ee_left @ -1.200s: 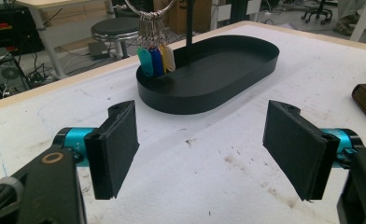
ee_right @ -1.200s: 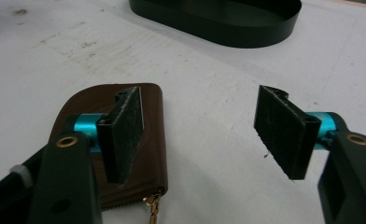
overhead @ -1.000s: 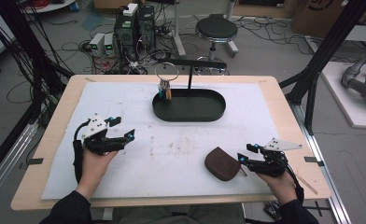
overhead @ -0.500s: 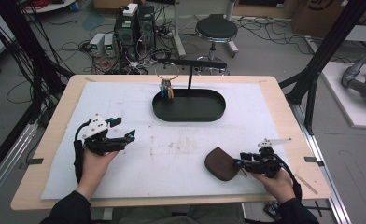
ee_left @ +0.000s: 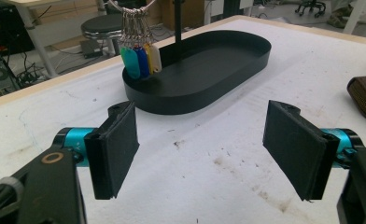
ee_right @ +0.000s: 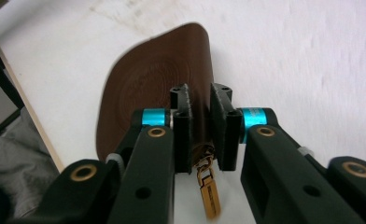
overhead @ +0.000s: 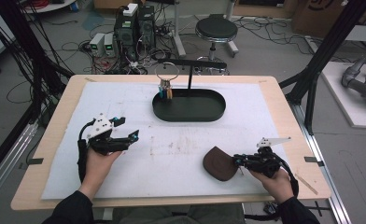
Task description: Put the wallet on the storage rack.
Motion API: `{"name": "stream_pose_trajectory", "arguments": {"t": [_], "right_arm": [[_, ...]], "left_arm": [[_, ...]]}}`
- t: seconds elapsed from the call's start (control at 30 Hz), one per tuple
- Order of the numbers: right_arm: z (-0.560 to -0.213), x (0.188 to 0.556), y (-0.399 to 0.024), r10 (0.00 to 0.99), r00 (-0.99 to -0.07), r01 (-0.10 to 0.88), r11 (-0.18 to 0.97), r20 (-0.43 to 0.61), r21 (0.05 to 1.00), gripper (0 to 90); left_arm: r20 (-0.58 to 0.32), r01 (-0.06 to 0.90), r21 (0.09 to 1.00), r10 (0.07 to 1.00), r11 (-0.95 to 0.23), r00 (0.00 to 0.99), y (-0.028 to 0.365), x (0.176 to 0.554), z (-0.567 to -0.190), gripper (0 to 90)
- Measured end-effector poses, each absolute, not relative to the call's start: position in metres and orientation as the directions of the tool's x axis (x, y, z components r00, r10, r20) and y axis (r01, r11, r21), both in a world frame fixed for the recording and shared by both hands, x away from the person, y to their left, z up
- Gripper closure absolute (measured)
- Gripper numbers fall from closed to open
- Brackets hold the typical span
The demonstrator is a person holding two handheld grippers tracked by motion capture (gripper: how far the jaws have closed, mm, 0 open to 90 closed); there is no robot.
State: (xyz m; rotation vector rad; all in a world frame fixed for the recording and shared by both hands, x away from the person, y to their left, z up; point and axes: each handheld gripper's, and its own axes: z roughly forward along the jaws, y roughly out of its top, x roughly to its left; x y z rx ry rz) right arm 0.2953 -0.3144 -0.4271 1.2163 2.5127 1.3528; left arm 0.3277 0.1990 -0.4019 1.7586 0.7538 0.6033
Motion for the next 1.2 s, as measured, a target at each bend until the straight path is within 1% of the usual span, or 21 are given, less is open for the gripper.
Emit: {"name": "stream_pose_trajectory", "arguments": {"t": [0.03,0.1,0.13,0.2,0.23,0.27,0.47,0.53,0.67,0.8,0.83,0.87,0.9,0.93,0.97,1.0,1.07,1.1,1.13,1.2], "right_arm": [[-0.427,0.295,-0.314,0.652,-0.692,0.618,0.312,0.31,0.722,82.1],[-0.422,0.293,-0.31,0.648,-0.714,0.574,0.327,0.265,0.751,82.9],[-0.417,0.291,-0.304,0.642,-0.733,0.532,0.336,0.225,0.777,83.5],[-0.415,0.29,-0.302,0.639,-0.74,0.513,0.337,0.209,0.789,83.6],[-0.411,0.288,-0.297,0.633,-0.756,0.472,0.348,0.168,0.81,84.0],[-0.411,0.288,-0.297,0.633,-0.756,0.472,0.348,0.168,0.81,84.0],[-0.401,0.289,-0.287,0.62,-0.778,0.389,0.348,0.102,0.853,84.9],[-0.4,0.289,-0.286,0.617,-0.781,0.381,0.347,0.097,0.857,84.9],[-0.395,0.29,-0.281,0.597,-0.797,0.35,0.342,0.085,0.872,85.2],[-0.392,0.291,-0.276,0.586,-0.806,0.336,0.342,0.08,0.877,85.4],[-0.39,0.292,-0.273,0.579,-0.812,0.324,0.348,0.071,0.88,85.4],[-0.389,0.292,-0.271,0.576,-0.815,0.32,0.349,0.068,0.881,85.5],[-0.389,0.293,-0.27,0.572,-0.818,0.312,0.35,0.062,0.883,85.5],[-0.389,0.293,-0.27,0.572,-0.818,0.312,0.35,0.062,0.883,85.5],[-0.387,0.293,-0.266,0.558,-0.828,0.303,0.357,0.058,0.884,85.6],[-0.386,0.294,-0.265,0.555,-0.83,0.3,0.356,0.057,0.885,85.6],[-0.384,0.294,-0.261,0.543,-0.838,0.288,0.357,0.053,0.889,85.7],[-0.383,0.295,-0.259,0.537,-0.842,0.282,0.359,0.051,0.89,85.7],[-0.382,0.295,-0.258,0.532,-0.846,0.276,0.36,0.047,0.891,85.7],[-0.382,0.295,-0.256,0.525,-0.85,0.273,0.36,0.048,0.892,85.8]], "left_arm": [[0.034,0.196,0.955,0.741,-0.221,0.671,0.199,0.328,-0.402,26.3],[0.028,0.195,0.957,0.737,-0.215,0.676,0.197,0.328,-0.401,26.3],[0.017,0.193,0.96,0.729,-0.204,0.684,0.195,0.328,-0.4,26.3],[0.013,0.191,0.961,0.724,-0.199,0.689,0.193,0.328,-0.399,26.3],[0.017,0.187,0.962,0.721,-0.201,0.692,0.191,0.327,-0.398,26.3],[0.022,0.181,0.962,0.716,-0.206,0.698,0.189,0.327,-0.397,26.3],[0.023,0.17,0.961,0.676,-0.218,0.736,0.175,0.329,-0.394,26.3],[0.02,0.17,0.96,0.662,-0.222,0.749,0.171,0.33,-0.394,26.3],[-0.041,0.201,0.958,0.591,-0.207,0.805,0.159,0.335,-0.396,26.3],[-0.088,0.236,0.946,0.521,-0.225,0.849,0.146,0.339,-0.399,26.3],[-0.116,0.254,0.94,0.487,-0.227,0.866,0.139,0.342,-0.4,26.3],[-0.116,0.254,0.94,0.487,-0.227,0.866,0.139,0.342,-0.4,26.3],[-0.144,0.273,0.935,0.459,-0.228,0.877,0.134,0.344,-0.402,26.3],[-0.144,0.273,0.935,0.459,-0.228,0.877,0.134,0.344,-0.402,26.3],[-0.172,0.29,0.929,0.427,-0.228,0.887,0.128,0.346,-0.404,26.3],[-0.172,0.29,0.929,0.427,-0.228,0.887,0.128,0.346,-0.404,26.3],[-0.19,0.298,0.924,0.39,-0.238,0.901,0.12,0.348,-0.407,26.3],[-0.19,0.298,0.924,0.39,-0.238,0.901,0.12,0.348,-0.407,26.3],[-0.2,0.301,0.922,0.366,-0.242,0.909,0.115,0.35,-0.408,26.3],[-0.206,0.303,0.92,0.351,-0.248,0.913,0.112,0.351,-0.409,26.3]]}}
